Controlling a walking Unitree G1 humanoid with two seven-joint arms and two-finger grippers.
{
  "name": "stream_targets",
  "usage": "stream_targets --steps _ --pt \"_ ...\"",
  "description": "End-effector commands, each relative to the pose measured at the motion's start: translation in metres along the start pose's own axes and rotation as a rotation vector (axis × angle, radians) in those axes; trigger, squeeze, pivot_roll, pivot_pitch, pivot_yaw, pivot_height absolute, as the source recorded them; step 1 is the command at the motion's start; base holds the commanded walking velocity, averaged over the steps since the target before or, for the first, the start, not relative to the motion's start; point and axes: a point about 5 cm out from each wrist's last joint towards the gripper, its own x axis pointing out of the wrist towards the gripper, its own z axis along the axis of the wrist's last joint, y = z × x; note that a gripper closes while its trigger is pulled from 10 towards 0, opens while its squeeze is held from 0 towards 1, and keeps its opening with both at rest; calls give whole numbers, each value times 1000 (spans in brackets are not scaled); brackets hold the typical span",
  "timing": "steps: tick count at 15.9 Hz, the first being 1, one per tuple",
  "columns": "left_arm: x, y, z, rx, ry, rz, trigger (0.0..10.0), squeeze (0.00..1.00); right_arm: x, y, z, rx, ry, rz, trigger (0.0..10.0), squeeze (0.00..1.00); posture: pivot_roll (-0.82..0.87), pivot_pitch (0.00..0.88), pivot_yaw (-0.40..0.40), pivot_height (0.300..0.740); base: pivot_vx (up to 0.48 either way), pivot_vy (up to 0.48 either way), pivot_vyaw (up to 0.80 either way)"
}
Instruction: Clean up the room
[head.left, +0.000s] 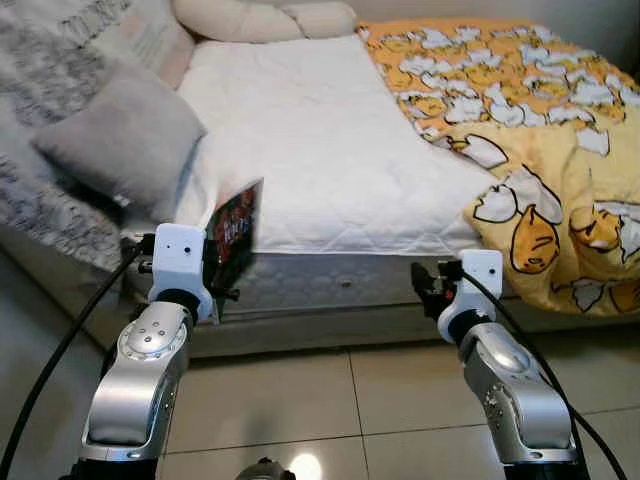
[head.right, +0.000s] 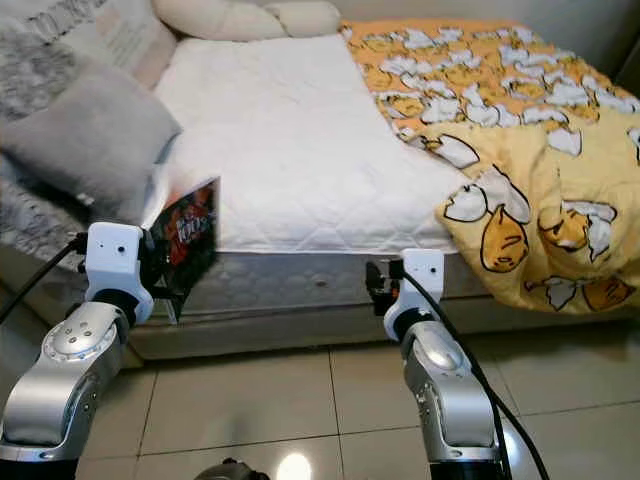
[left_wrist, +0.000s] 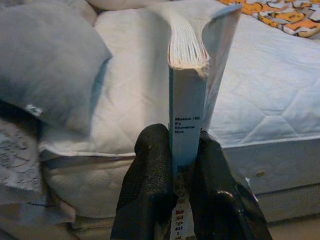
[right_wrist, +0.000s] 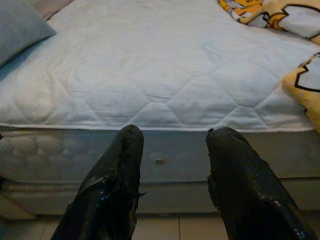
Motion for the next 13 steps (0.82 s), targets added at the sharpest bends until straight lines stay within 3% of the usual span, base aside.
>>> stream_targets --steps 1,3,13 --pt "-1 -2 14 10 -73 -11 10000 0 0 0 4 -1 -14 0 10000 0 48 0 8 740 0 0 0" --pt "-2 -2 16 1 -88 -12 10000 0 2 -1 4 0 -11 -2 10000 0 59 0 -1 740 0 0 0" --pt "-4 0 14 6 -70 -1 10000 0 4 0 5 -5 -9 8 10000 0 56 0 -1 740 330 0 0"
